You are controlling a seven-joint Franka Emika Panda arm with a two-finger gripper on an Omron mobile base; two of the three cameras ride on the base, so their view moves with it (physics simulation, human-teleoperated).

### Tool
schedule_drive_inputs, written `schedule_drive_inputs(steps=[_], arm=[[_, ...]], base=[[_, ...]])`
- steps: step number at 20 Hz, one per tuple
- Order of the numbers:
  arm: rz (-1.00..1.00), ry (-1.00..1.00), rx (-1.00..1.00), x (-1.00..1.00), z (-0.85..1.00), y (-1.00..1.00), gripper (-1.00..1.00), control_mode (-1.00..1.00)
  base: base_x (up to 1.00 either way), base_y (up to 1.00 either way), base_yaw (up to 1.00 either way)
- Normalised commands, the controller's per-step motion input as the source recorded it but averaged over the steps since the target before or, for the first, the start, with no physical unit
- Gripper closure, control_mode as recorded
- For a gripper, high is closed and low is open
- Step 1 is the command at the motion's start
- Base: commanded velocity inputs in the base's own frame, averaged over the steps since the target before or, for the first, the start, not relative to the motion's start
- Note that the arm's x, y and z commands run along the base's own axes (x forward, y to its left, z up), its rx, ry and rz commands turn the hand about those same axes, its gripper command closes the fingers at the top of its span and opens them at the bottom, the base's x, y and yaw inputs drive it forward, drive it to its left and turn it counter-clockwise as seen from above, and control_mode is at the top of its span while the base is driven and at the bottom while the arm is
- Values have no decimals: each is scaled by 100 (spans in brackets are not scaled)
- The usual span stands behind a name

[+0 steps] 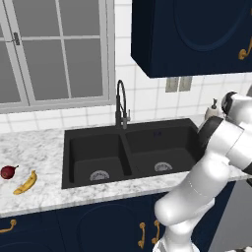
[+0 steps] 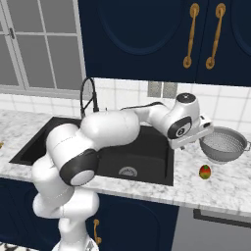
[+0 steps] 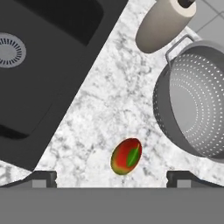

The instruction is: Put the colander in the sink, put the pear, mango, banana in the colander, and turn on the sink faucet and pour water over the colander.

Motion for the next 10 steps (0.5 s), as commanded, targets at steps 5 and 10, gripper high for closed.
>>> schedule_drive_inputs(steps=[5,10], arm=[[1,3,0,39,-12,-21,-100,-100],[0,2,0,32,-8,-21,-100,-100]], base=[[0,0,0],[0,0,0]])
